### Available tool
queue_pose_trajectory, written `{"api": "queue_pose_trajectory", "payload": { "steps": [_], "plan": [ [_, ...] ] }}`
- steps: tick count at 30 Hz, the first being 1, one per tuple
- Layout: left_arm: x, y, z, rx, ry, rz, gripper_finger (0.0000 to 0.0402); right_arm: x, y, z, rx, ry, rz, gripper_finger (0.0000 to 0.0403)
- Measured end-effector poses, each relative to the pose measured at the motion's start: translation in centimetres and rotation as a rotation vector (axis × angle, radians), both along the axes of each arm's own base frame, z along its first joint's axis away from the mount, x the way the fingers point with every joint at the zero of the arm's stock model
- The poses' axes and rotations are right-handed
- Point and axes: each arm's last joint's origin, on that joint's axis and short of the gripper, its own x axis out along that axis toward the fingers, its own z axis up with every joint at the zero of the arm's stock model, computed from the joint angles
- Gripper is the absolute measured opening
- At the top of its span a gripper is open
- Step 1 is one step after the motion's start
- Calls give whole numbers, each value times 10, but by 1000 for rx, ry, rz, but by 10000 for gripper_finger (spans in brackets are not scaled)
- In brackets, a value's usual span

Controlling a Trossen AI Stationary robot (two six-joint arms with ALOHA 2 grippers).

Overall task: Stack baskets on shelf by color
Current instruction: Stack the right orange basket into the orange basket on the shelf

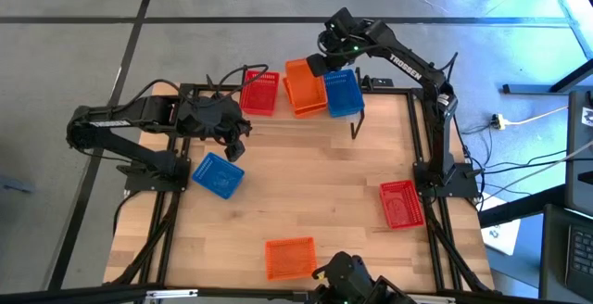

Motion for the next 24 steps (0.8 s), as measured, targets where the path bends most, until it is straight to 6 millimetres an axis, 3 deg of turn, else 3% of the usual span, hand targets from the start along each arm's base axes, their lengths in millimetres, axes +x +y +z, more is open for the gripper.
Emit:
{"api": "queue_pose_trajectory", "payload": {
  "steps": [13, 24],
  "plan": [
    [0, 0, 0, 0, 0, 0, 41, 0, 1, 15, 36, -78, -21, 91],
    [0, 0, 0, 0, 1, 0, 41, 16, 1, 50, -208, -291, 30, 90]
  ]
}}
